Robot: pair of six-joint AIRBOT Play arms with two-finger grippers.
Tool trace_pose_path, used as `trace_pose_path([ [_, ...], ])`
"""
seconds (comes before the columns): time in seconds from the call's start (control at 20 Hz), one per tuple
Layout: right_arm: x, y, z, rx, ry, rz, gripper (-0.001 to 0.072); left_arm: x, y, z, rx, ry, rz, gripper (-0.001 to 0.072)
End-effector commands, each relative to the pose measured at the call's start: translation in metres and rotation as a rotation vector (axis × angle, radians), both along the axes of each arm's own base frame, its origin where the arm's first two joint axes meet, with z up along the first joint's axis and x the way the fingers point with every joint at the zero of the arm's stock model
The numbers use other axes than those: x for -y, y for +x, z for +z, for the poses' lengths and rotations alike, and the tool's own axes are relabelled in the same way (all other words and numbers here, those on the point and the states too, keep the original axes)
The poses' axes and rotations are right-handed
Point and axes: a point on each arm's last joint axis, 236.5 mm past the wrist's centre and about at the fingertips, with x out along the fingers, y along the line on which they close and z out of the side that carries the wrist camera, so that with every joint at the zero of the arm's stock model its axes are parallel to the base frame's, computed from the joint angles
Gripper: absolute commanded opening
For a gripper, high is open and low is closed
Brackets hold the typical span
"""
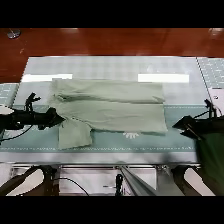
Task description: Fold the shirts.
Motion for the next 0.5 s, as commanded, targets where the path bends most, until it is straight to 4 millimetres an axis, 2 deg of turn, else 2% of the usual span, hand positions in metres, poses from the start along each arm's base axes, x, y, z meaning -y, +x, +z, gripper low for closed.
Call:
trace_pose_path([
  [0.0,-0.025,-0.019,-0.026,-0.071,0.014,0.061,0.0625,0.001,0.007,0.007,0.023,-0.009,0.003,0.0025],
  [0.15,-0.047,-0.001,-0.040,-0.059,0.030,0.087,0.0625,0.001,0.007,0.007,0.023,-0.009,0.003,0.0025],
  [0.35,-0.065,0.040,-0.040,0.010,0.078,0.039,0.0625,0.001,0.007,0.007,0.024,-0.008,0.003,0.0025],
  [0.4,-0.067,0.046,-0.040,0.019,0.078,0.044,0.0600,0.001,0.008,0.007,0.024,-0.008,0.003,0.0025],
  [0.45,-0.068,0.050,-0.040,0.027,0.072,0.055,0.0513,0.001,0.008,0.007,0.027,-0.007,0.000,0.0025],
])
